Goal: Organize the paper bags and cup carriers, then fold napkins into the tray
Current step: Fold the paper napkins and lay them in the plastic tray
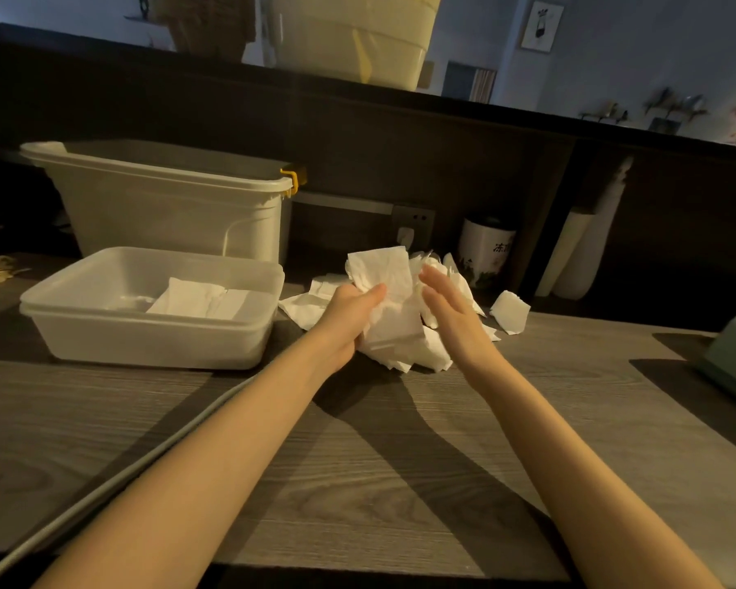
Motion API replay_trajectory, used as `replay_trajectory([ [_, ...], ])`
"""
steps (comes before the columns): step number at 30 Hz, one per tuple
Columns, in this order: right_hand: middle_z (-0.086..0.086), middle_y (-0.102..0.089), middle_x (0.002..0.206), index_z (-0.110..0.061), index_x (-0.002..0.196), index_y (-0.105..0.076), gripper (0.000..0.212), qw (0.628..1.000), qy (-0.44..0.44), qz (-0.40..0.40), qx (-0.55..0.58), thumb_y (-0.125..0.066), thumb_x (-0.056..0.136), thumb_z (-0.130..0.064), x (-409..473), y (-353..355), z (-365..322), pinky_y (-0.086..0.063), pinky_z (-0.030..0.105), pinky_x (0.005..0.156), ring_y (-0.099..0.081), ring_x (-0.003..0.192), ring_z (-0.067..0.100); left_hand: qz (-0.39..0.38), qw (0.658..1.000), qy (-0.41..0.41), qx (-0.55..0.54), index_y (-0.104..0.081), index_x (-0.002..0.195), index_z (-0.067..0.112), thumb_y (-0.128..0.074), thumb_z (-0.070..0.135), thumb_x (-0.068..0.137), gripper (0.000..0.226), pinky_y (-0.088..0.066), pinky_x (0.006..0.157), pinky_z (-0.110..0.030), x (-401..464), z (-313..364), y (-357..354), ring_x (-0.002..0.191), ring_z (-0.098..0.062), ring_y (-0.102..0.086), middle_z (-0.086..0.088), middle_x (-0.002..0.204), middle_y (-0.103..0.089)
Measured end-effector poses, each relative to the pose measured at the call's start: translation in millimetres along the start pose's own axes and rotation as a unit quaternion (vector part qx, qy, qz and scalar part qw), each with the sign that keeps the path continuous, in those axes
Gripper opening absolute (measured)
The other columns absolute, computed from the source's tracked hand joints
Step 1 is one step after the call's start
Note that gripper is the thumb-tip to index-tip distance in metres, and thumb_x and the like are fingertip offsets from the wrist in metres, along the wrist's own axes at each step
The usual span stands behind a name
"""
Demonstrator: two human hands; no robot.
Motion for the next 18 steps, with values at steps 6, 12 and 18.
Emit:
replay_trajectory([
  [6,-0.001,-0.062,0.103,-0.01,0.115,-0.059,0.034,0.975,-0.067,0.064,-0.204,-0.047,0.096,-0.035,10.5,30.7,22.6,-0.043,0.025,0.068,-0.053,0.078,0.005,0.029,0.999,-0.012,-0.021,-0.048,0.125,0.01,-0.051,0.02,0.095,0.032,-0.052,0.079,-0.034,5.3,4.9,15.6,0.1,-0.021,-0.059,-0.006,0.116,-0.059],
  [12,-0.004,-0.058,0.105,-0.02,0.114,-0.056,0.051,0.935,-0.043,-0.058,-0.347,-0.06,0.08,-0.058,7.0,20.9,31.4,-0.049,0.028,0.073,-0.056,0.086,0.009,0.043,0.999,-0.014,-0.018,-0.047,0.125,0.013,-0.049,0.019,0.096,0.03,-0.052,0.077,-0.036,9.2,3.1,24.1,0.096,-0.018,-0.056,-0.003,0.113,-0.057],
  [18,-0.004,-0.065,0.097,-0.018,0.1,-0.066,0.022,0.942,0.012,-0.009,-0.335,-0.063,0.087,-0.035,8.9,20.3,34.4,-0.047,0.024,0.069,-0.058,0.084,0.009,0.072,0.997,-0.013,0.007,-0.049,0.126,0.01,-0.048,0.019,0.096,0.031,-0.049,0.08,-0.035,12.6,1.0,27.5,0.107,-0.024,-0.057,-0.007,0.121,-0.057],
])
Point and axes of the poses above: each hand's wrist, its own x-axis towards the middle knuckle, its own y-axis out of the back of the hand, z = x × y, the point moved 2 cm from there along x, towards the middle knuckle
